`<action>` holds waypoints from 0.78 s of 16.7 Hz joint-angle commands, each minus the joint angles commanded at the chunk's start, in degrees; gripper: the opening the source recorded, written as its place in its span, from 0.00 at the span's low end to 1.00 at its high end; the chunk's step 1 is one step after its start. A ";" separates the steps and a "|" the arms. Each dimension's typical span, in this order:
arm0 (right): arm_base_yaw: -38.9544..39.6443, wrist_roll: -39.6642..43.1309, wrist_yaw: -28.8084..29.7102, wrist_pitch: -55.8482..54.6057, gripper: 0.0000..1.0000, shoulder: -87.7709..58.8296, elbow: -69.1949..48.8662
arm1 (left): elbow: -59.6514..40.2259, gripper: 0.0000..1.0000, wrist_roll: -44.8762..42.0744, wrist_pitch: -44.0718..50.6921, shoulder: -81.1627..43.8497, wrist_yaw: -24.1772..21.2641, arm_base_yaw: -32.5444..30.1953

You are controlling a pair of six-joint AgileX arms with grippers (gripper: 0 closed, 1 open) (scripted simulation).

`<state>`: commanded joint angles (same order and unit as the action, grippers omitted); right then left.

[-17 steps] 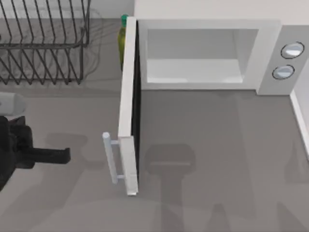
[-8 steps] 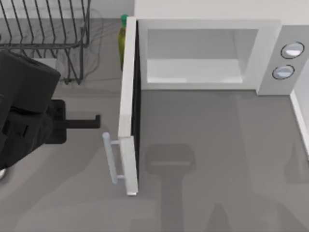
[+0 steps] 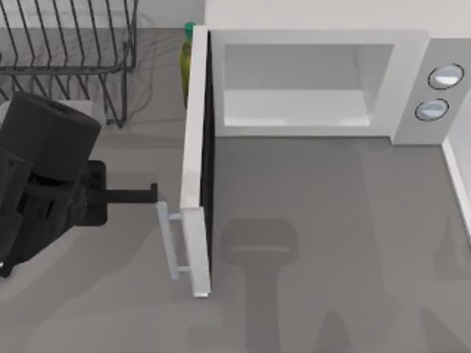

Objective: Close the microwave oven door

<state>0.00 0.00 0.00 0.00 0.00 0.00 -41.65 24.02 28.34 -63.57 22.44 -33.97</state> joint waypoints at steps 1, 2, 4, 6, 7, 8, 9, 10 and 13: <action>0.00 0.00 0.00 0.00 1.00 0.00 0.00 | 1.61 0.00 0.00 -2.48 -0.83 -0.01 0.01; 0.00 0.00 0.00 0.00 1.00 0.00 0.00 | 3.43 0.00 -0.01 -5.43 -1.74 -0.02 0.04; 0.00 0.00 0.00 0.00 1.00 0.00 0.00 | 7.44 0.00 -0.07 -12.08 -3.61 -0.08 0.15; 0.00 0.00 0.00 0.00 1.00 0.00 0.00 | 11.40 0.00 -0.17 -18.22 -5.33 -0.17 0.30; 0.00 0.00 0.00 0.00 1.00 0.00 0.00 | 13.12 0.00 -0.21 -20.52 -6.04 -0.22 0.38; 0.00 0.00 0.00 0.00 1.00 0.00 0.00 | 14.51 0.00 -0.26 -22.20 -6.61 -0.27 0.46; 0.00 0.00 0.00 0.00 1.00 0.00 0.00 | 15.49 0.00 -0.29 -23.28 -7.00 -0.30 0.52; 0.00 0.00 0.00 0.00 1.00 0.00 0.00 | 15.94 0.00 -0.31 -23.74 -7.18 -0.32 0.54; 0.00 0.00 0.00 0.00 1.00 0.00 0.00 | 15.10 0.00 -0.30 -23.41 -6.37 -0.52 -0.41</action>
<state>0.00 0.00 0.00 0.00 0.00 0.00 -26.55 23.73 4.93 -69.94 21.92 -34.38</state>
